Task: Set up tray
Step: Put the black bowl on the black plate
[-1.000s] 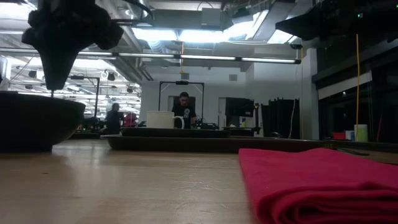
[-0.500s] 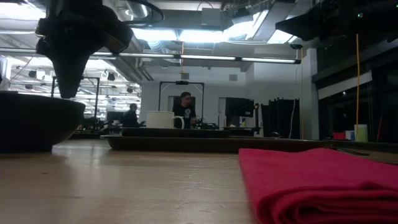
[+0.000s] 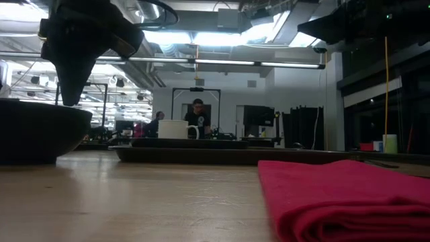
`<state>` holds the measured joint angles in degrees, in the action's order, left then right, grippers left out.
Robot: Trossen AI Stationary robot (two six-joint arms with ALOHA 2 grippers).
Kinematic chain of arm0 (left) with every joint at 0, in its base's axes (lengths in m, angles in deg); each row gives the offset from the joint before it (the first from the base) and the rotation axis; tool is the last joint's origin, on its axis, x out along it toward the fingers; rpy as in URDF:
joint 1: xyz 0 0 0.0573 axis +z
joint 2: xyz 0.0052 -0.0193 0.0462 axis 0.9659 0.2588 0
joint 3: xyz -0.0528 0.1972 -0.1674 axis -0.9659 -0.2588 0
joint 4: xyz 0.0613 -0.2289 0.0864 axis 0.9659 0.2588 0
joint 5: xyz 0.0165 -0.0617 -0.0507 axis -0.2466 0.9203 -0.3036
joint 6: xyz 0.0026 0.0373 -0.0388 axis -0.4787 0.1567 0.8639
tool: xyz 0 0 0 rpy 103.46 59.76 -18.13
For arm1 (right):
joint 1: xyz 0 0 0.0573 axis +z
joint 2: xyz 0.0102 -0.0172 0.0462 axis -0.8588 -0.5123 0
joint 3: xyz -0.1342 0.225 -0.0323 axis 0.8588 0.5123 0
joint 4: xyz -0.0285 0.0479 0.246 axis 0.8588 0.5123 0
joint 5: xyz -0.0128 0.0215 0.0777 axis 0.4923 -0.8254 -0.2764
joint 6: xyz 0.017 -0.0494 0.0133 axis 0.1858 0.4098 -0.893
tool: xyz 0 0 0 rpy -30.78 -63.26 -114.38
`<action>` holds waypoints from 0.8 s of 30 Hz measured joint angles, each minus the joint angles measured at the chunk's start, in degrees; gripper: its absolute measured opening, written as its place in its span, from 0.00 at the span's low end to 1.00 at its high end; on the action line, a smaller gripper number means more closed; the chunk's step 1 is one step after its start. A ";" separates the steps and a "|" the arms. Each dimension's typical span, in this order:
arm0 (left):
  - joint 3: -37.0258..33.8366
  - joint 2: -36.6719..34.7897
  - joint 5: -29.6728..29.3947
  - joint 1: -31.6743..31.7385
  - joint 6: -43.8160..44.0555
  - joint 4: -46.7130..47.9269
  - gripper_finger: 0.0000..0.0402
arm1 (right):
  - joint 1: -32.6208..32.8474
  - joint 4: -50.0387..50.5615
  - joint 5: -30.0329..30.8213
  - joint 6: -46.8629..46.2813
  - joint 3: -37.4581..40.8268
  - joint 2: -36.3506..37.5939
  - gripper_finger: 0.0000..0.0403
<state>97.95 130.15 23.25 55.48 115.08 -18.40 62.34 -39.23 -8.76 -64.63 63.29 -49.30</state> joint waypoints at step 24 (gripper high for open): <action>2.04 -0.02 -3.41 0.00 1.43 4.02 0.24 | 0.00 0.02 0.00 0.02 0.00 0.00 0.03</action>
<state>99.99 130.13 19.84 55.48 116.51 -14.39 62.34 -39.21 -8.76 -64.61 63.29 -49.30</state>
